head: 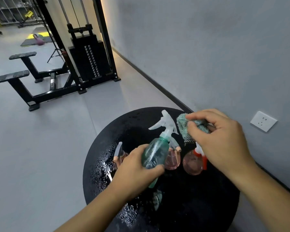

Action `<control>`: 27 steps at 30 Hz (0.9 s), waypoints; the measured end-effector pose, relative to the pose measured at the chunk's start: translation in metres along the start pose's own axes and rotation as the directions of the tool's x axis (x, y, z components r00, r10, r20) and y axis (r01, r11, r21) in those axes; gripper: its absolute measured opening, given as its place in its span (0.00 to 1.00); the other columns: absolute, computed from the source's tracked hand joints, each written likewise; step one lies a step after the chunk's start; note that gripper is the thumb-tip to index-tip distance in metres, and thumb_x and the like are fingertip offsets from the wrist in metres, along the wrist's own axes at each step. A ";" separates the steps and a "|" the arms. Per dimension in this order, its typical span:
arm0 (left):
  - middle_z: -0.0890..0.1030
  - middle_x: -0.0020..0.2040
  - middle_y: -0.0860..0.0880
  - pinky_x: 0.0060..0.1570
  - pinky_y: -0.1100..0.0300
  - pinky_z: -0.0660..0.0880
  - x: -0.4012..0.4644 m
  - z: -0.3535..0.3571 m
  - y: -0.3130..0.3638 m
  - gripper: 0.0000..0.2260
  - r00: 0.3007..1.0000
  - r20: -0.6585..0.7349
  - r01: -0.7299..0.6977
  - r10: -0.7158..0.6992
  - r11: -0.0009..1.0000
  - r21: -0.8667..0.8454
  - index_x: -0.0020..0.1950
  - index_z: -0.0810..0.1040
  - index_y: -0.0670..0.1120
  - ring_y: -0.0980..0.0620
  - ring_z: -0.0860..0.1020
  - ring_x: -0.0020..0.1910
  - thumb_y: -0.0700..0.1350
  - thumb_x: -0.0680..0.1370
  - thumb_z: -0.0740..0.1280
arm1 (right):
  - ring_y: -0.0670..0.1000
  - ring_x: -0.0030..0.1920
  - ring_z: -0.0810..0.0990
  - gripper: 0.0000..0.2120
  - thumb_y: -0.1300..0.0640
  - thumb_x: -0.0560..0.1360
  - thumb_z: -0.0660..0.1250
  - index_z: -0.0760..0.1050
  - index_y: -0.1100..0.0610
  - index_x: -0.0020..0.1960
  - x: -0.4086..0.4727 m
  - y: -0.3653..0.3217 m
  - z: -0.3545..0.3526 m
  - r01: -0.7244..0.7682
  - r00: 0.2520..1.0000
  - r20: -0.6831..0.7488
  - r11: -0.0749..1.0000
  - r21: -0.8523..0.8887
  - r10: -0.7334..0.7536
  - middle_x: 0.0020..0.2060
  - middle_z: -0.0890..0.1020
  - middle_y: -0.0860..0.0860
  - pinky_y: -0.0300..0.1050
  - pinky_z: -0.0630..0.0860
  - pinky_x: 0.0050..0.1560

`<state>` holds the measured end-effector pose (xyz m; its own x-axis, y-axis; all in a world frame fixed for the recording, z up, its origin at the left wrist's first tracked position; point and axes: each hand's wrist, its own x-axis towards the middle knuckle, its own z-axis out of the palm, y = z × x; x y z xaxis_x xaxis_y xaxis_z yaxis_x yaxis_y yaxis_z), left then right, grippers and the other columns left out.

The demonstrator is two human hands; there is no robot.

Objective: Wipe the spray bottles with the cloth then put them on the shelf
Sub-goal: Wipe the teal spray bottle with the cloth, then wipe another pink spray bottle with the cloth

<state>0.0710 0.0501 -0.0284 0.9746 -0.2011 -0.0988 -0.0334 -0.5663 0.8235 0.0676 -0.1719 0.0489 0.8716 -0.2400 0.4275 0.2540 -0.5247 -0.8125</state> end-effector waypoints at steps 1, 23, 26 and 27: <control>0.85 0.51 0.61 0.48 0.50 0.85 -0.002 0.004 -0.004 0.23 0.999 -0.044 0.004 -0.006 1.000 -0.027 0.61 0.73 0.72 0.60 0.85 0.44 0.64 0.68 0.74 | 0.35 0.48 0.82 0.10 0.61 0.75 0.74 0.86 0.45 0.47 -0.001 -0.001 -0.003 0.001 1.000 -0.017 1.000 0.000 -0.001 0.48 0.83 0.34 0.22 0.71 0.46; 0.83 0.53 0.60 0.49 0.51 0.83 0.004 0.070 -0.061 0.30 0.913 -0.353 0.173 -0.204 0.978 -0.118 0.58 0.70 0.62 0.60 0.83 0.50 0.58 0.66 0.85 | 0.35 0.48 0.80 0.12 0.60 0.76 0.73 0.85 0.42 0.46 -0.007 0.035 -0.011 -0.065 0.997 0.041 0.995 -0.071 0.068 0.46 0.83 0.37 0.21 0.69 0.42; 0.82 0.52 0.59 0.48 0.47 0.83 0.010 0.073 -0.067 0.29 0.898 -0.378 0.200 -0.224 0.974 -0.102 0.54 0.68 0.61 0.57 0.82 0.50 0.61 0.65 0.84 | 0.36 0.50 0.80 0.11 0.59 0.76 0.74 0.84 0.41 0.45 -0.005 0.038 -0.009 -0.073 0.996 0.051 0.994 -0.085 0.078 0.47 0.83 0.36 0.22 0.69 0.43; 0.82 0.52 0.59 0.47 0.46 0.83 0.012 0.074 -0.068 0.29 0.893 -0.388 0.210 -0.228 0.974 -0.089 0.53 0.68 0.61 0.56 0.82 0.50 0.62 0.64 0.84 | 0.36 0.50 0.80 0.11 0.59 0.76 0.74 0.84 0.42 0.46 -0.005 0.039 -0.009 -0.073 0.996 0.054 0.994 -0.082 0.077 0.47 0.83 0.36 0.22 0.70 0.43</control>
<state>0.0690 0.0274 -0.1267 0.9640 0.2593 -0.0592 0.1917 -0.5227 0.8307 0.0695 -0.1980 0.0189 0.9098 -0.2359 0.3415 0.1546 -0.5709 -0.8063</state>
